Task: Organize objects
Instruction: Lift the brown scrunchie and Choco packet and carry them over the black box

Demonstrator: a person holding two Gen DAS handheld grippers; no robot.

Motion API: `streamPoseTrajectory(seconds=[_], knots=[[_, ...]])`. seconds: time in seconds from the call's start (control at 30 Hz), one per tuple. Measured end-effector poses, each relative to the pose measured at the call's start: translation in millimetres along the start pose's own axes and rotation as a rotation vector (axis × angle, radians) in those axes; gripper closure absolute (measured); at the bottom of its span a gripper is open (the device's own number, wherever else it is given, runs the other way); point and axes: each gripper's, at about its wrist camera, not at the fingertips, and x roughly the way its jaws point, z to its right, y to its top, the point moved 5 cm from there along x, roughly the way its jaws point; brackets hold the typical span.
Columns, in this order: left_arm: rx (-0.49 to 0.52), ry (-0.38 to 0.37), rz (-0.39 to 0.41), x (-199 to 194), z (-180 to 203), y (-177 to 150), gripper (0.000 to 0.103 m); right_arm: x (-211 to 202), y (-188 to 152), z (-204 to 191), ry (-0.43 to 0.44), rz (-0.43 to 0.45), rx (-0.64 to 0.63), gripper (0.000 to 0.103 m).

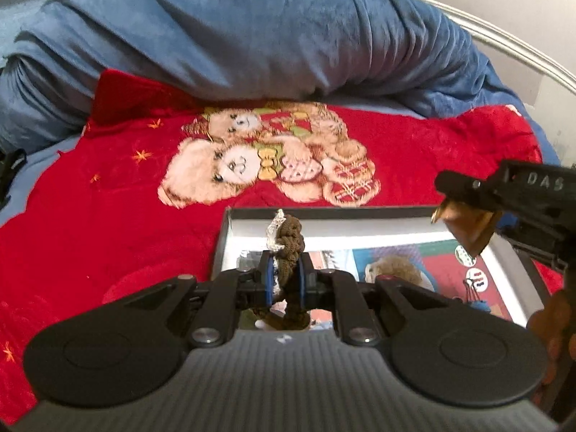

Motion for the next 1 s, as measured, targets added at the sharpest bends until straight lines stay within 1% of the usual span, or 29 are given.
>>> streamPoseTrajectory(seconds=[0.1, 0.2, 0.27, 0.37, 0.47, 0.6, 0.73, 1.0], knots=[[0.004, -0.006, -0.001, 4.7, 3.7, -3.5, 0.085, 5.5, -7.6, 4.6, -0.04, -0.029, -0.007, 0.077], [0.032, 0.003, -0.004, 7.0, 9.0, -6.1, 0.085, 7.7, -11.3, 3.9, -0.08, -0.038, -0.05, 0.077], [0.038, 0.002, -0.011, 9.8, 11.7, -7.7, 0.085, 11.8, -13.6, 6.1, -0.104, -0.067, -0.064, 0.077], [0.039, 0.0, -0.025, 15.3, 13.0, -11.0, 0.085, 16.5, -17.5, 13.4, -0.135, -0.098, -0.053, 0.077], [0.043, 0.0, -0.032, 17.8, 13.1, -14.4, 0.084, 20.7, -21.2, 19.4, -0.137, -0.141, -0.023, 0.077], [0.036, -0.006, -0.043, 18.6, 11.8, -18.4, 0.084, 21.9, -23.9, 21.3, -0.173, -0.148, -0.024, 0.077], [0.036, -0.015, -0.044, 19.9, 12.9, -21.2, 0.083, 23.1, -28.7, 19.7, -0.208, -0.153, -0.053, 0.077], [0.067, 0.042, -0.033, 23.3, 10.2, -27.6, 0.081, 23.4, -31.8, 16.5, -0.218, -0.155, -0.077, 0.077]])
